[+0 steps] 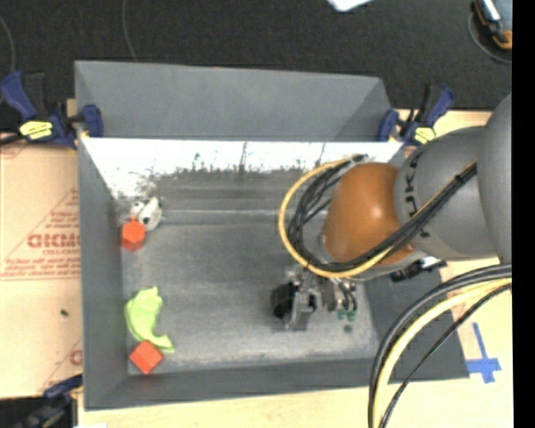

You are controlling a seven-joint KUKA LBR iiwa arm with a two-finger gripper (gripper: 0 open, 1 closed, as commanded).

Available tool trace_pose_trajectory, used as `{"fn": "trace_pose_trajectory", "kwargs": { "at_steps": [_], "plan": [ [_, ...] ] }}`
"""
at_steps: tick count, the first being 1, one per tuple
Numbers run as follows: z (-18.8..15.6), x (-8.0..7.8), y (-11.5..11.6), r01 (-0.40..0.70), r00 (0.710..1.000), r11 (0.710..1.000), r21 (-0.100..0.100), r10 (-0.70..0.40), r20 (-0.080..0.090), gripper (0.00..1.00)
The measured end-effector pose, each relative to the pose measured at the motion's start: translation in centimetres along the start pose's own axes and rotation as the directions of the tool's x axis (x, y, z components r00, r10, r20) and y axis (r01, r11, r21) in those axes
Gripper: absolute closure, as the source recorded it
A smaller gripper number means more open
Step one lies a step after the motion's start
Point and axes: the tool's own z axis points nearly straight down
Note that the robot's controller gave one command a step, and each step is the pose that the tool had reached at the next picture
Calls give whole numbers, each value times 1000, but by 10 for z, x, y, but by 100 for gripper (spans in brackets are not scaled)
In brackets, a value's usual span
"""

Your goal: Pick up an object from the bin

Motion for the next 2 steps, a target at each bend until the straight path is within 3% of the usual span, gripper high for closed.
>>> {"fn": "trace_pose_trajectory", "kwargs": {
  "at_steps": [1, 2],
  "plan": [
    [-21, -3, -14, 202, 979, 979, 2, -202, 3, 100],
    [-104, -6, -7, 129, 992, 992, -1, -129, -2, 100]
  ]
}}
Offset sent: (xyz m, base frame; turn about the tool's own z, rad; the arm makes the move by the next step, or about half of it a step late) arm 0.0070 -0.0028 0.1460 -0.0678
